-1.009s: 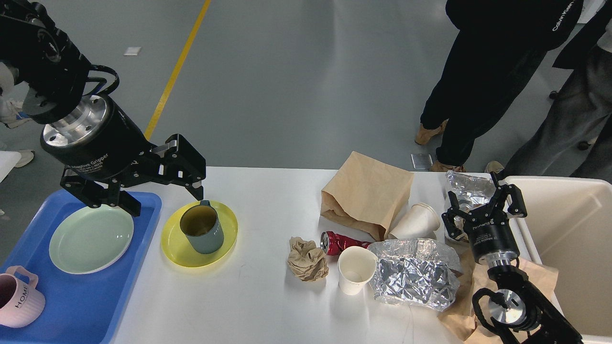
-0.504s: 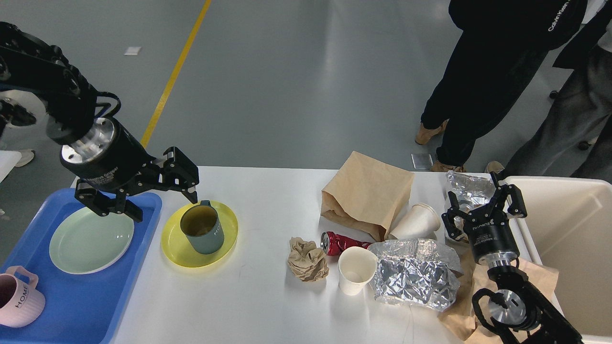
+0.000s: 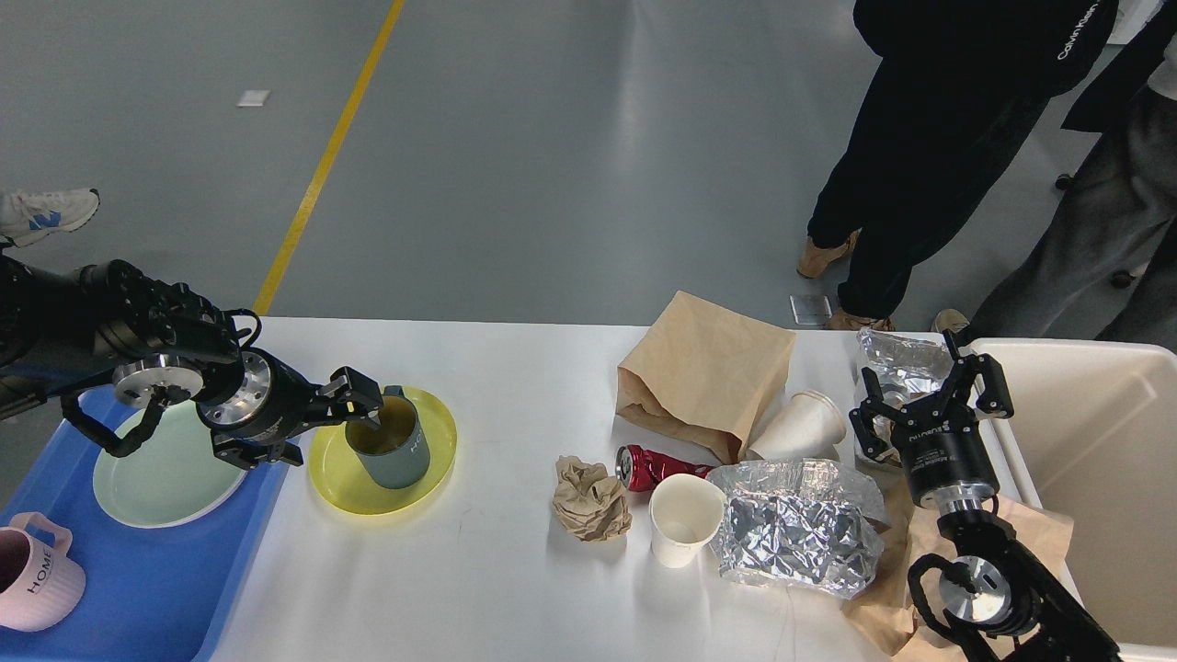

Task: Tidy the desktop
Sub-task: 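Grasp the grey-green mug with the left gripper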

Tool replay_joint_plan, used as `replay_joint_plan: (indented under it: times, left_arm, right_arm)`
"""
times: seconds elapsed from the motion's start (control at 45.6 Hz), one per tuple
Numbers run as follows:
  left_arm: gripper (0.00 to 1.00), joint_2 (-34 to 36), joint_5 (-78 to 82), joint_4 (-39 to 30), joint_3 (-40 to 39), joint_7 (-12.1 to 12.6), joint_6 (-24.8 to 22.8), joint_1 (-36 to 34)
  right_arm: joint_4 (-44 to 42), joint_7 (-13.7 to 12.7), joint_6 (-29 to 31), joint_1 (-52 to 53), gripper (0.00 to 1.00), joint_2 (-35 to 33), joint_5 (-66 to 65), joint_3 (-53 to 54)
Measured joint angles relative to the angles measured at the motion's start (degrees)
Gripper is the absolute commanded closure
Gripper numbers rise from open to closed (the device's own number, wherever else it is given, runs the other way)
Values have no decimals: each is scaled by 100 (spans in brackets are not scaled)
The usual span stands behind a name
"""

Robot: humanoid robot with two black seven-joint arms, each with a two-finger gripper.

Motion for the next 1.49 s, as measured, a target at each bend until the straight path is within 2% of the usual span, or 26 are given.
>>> replay_joint_plan:
  times: [0.329, 0.68, 0.899, 1.074, 1.162, 1.491]
  left_arm:
    - [4, 29, 92, 1011, -477, 95, 401, 966]
    - [4, -168, 288, 1457, -787, 92, 477, 1502]
    - [8, -201, 297, 1543, -797, 96, 606, 1661]
    - [14, -257, 298, 1544, -813, 96, 954, 1729]
    - [22, -304, 312, 1544, -843, 96, 1080, 1768]
    - [44, -320, 722, 1534, -1157, 99, 1127, 1901]
  right_arm:
    - [0, 0, 0, 0, 0, 0, 1, 0]
    - [0, 0, 0, 0, 0, 0, 0, 0]
    - [0, 0, 0, 0, 0, 0, 1, 0]
    - [0, 0, 0, 0, 0, 0, 0, 0]
    - [0, 0, 0, 0, 0, 0, 1, 0]
    - [-1, 0, 0, 0, 0, 0, 0, 0]
